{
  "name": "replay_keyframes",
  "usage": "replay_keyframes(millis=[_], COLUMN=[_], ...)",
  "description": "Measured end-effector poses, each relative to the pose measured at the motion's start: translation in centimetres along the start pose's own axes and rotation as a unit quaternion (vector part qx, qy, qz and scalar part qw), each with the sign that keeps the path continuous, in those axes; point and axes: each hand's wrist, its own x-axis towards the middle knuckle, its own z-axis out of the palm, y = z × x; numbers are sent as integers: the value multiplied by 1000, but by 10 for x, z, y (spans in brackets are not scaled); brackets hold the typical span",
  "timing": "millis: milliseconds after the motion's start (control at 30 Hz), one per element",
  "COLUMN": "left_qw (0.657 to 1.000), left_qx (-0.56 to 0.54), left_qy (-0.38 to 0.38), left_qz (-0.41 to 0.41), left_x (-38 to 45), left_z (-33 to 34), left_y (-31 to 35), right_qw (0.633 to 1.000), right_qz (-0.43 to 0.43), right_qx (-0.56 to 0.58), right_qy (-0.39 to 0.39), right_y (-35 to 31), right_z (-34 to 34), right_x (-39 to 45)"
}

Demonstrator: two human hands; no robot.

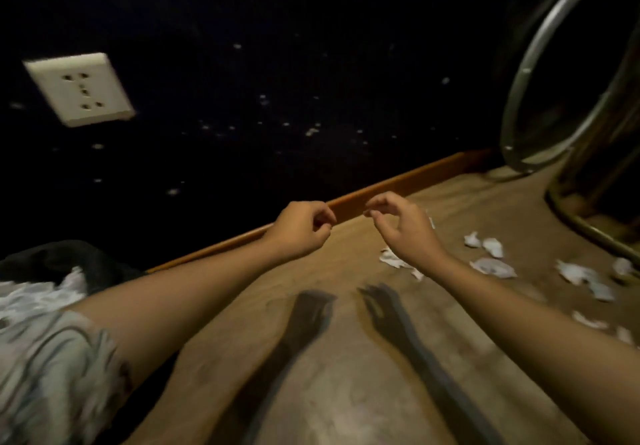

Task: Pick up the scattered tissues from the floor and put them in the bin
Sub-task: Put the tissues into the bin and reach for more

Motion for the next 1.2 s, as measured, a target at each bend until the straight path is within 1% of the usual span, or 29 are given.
replay_keyframes(millis=[67, 133, 233, 300, 333, 433, 533, 633, 733, 767, 800, 867, 900, 933, 1000, 1067, 1100, 1133, 1200], left_qw=[999, 996, 982, 970, 965, 956, 938, 927, 906, 900, 901, 913, 916, 916, 920, 908, 912, 914, 905], left_qx=[4, -3, -24, -50, -62, -109, -182, -235, -257, -257, -243, -189, -164, -145, -109, -79, -60, -43, -11], left_qy=[-38, -86, -183, -235, -249, -261, -287, -290, -333, -348, -352, -339, -331, -326, -309, -315, -297, -285, -291], left_qz=[12, 29, 33, 47, 57, 77, 65, 41, 48, 55, 67, 123, 156, 183, 213, 263, 276, 287, 310], left_x=[20, 36, 47, 46, 44, 25, -9, -43, -70, -78, -82, -86, -88, -90, -88, -94, -90, -87, -86], left_z=[25, 52, 97, 132, 150, 205, 261, 309, 343, 352, 361, 377, 383, 390, 394, 422, 422, 425, 438], left_y=[26, 51, 83, 98, 105, 129, 156, 177, 195, 201, 205, 212, 217, 222, 220, 246, 242, 242, 248], right_qw=[998, 986, 945, 914, 903, 884, 863, 841, 802, 787, 766, 706, 676, 649, 618, 562, 555, 558, 575], right_qz=[57, 126, 233, 302, 330, 385, 423, 439, 463, 471, 481, 514, 539, 566, 610, 673, 682, 680, 677], right_qx=[21, 71, 136, 158, 156, 122, 83, -12, -118, -174, -238, -344, -370, -381, -377, -345, -345, -351, -344], right_qy=[30, 84, 186, 221, 227, 234, 263, 315, 357, 359, 355, 345, 340, 338, 323, 336, 328, 323, 305], right_y=[24, 44, 71, 88, 95, 110, 118, 123, 128, 130, 132, 135, 137, 137, 144, 155, 158, 161, 173], right_z=[-26, -50, -80, -92, -96, -110, -123, -131, -132, -133, -134, -136, -139, -143, -142, -160, -158, -156, -153], right_x=[-18, -38, -77, -111, -131, -198, -268, -332, -388, -405, -419, -445, -456, -465, -472, -502, -499, -497, -503])
